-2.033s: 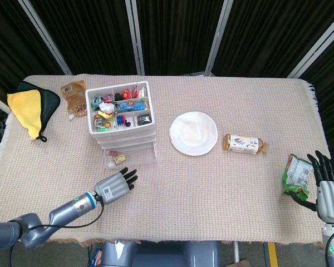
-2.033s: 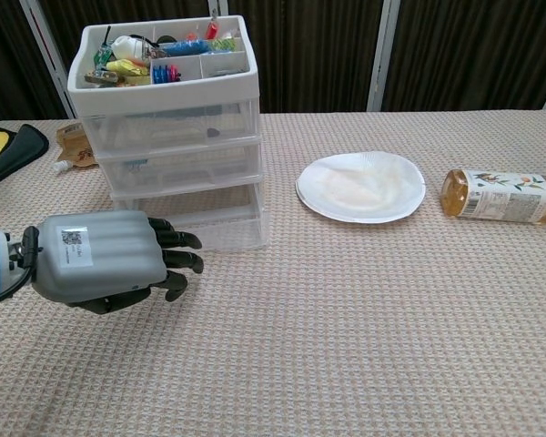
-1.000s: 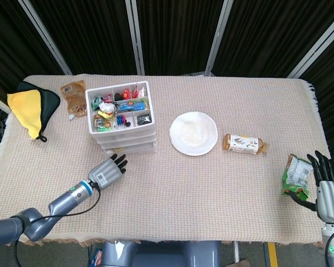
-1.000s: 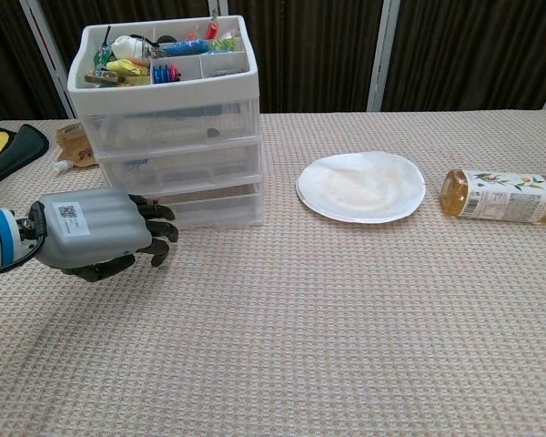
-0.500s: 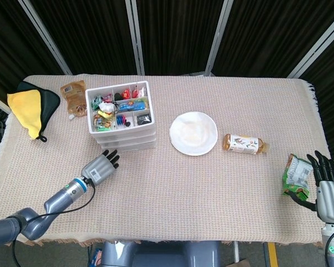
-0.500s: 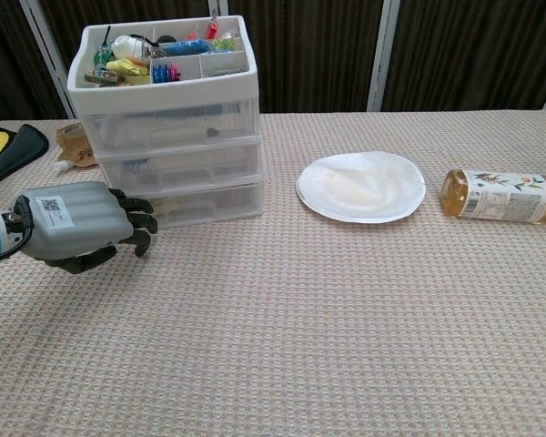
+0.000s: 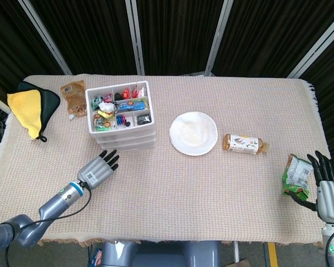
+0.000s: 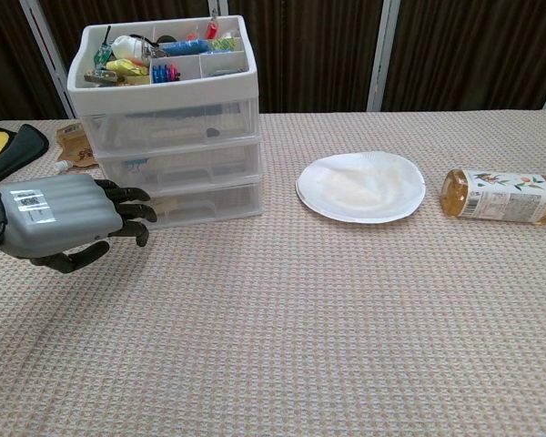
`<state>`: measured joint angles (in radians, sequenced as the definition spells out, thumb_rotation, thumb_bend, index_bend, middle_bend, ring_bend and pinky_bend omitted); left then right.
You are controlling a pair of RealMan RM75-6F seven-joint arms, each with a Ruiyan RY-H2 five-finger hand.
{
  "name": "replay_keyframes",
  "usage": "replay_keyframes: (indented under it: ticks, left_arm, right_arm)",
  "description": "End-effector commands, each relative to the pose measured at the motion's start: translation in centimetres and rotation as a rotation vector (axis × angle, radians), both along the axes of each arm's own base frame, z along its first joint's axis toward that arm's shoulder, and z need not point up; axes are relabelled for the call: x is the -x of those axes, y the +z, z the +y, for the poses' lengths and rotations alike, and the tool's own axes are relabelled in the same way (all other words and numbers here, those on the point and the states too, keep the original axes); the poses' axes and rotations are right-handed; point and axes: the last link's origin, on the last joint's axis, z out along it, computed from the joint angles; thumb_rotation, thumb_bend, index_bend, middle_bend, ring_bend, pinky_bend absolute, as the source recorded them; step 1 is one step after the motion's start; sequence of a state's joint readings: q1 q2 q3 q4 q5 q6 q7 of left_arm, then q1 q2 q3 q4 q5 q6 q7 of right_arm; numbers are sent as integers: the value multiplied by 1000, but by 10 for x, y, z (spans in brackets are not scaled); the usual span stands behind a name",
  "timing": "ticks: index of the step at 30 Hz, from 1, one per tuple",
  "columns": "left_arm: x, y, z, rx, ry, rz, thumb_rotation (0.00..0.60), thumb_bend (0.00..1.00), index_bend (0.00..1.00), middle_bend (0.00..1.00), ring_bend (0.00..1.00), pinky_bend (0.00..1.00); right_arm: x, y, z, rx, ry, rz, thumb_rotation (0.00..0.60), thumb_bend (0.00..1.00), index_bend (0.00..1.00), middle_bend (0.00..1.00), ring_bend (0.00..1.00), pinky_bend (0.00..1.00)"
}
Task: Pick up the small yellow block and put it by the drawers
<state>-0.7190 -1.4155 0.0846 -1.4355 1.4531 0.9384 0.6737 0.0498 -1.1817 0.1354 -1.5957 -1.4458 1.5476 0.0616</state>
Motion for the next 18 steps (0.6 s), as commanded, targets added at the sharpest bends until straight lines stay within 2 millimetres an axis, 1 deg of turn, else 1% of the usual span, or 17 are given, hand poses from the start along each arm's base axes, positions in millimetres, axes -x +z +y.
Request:
replay_keyframes:
  ticks: [1,2,3,4,6,8,12,15,18]
  left_arm:
    - [-6,29,-25,-45,-7,-122,600,682,248,103,43,156]
    - [-7,35,-30,-58,-1,-151,600,652,244,97,39,142]
    - [-7,43,-36,-80,13,-197,600,599,236,85,31,122]
    - [-6,51,-42,-101,26,-235,600,511,217,64,18,103]
    - [-3,64,-51,-141,49,-295,600,375,159,22,1,76]
    - [2,78,-60,-200,83,-360,600,286,113,1,0,47]
    - [17,105,-82,-295,197,-498,600,211,74,0,0,7]
    - [31,121,-95,-338,286,-551,600,180,48,0,0,0]
    - [39,129,-105,-355,344,-584,600,170,21,0,0,0]
  right_arm:
    - [0,0,0,1,1,0,600,54,93,0,0,0]
    - [0,0,0,0,1,2,600,54,93,0,0,0]
    - [-1,0,0,0,3,4,600,54,93,0,0,0]
    - [-1,0,0,1,4,5,600,54,93,0,0,0]
    - [-1,0,0,1,6,11,600,54,93,0,0,0]
    - [-1,0,1,1,7,16,600,53,92,0,0,0]
    - [-1,-1,1,-3,8,28,600,53,92,0,0,0]
    - [-2,-1,1,-2,13,36,600,53,91,0,0,0]
    - [-2,-1,1,-1,19,46,600,53,88,0,0,0]
